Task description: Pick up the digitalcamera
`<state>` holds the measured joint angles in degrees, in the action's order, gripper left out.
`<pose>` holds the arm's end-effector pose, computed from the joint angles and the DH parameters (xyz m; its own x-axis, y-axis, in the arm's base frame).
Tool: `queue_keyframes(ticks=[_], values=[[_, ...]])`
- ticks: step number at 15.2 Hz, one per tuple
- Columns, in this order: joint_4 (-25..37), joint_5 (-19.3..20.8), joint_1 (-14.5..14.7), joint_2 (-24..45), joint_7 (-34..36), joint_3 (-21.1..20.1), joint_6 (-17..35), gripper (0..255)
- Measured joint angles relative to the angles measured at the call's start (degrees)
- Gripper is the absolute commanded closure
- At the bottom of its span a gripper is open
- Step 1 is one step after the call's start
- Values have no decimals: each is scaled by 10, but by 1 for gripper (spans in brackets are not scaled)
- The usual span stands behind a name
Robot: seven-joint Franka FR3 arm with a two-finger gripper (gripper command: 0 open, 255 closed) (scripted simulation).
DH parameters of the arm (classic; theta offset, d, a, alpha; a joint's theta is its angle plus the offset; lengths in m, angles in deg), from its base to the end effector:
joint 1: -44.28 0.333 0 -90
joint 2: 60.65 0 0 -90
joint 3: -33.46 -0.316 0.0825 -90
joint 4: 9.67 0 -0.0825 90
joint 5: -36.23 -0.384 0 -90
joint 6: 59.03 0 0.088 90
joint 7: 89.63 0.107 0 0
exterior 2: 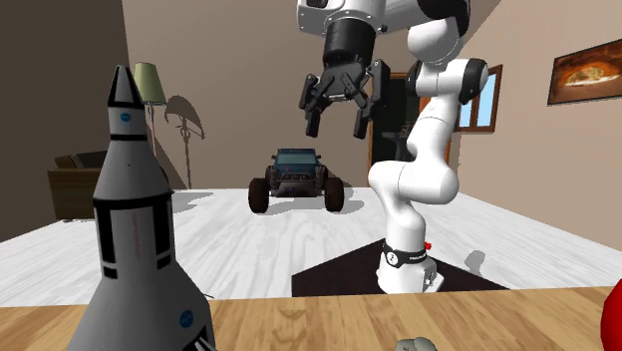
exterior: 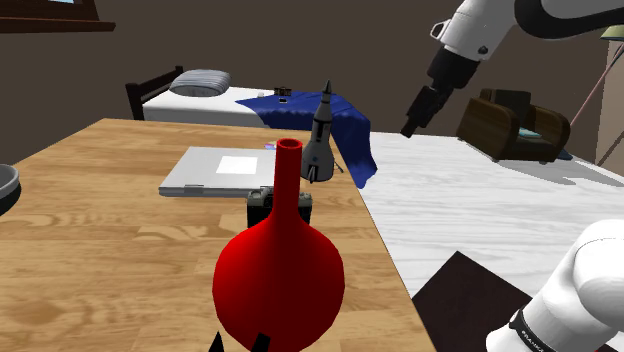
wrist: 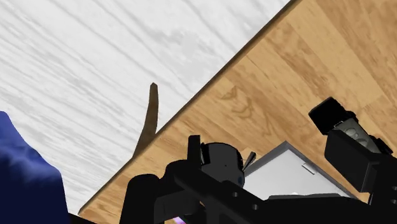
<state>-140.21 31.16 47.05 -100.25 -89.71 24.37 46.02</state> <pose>0.3493 0.0969 0.6188 0.9567 0.1677 0.2378 0.1695 -0.9854 0.0127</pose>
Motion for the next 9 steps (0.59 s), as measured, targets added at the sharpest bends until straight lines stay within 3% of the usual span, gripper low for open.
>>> queue_keyframes(ticks=[9], values=[[20,-21,24,127,43,-73,121,0]])
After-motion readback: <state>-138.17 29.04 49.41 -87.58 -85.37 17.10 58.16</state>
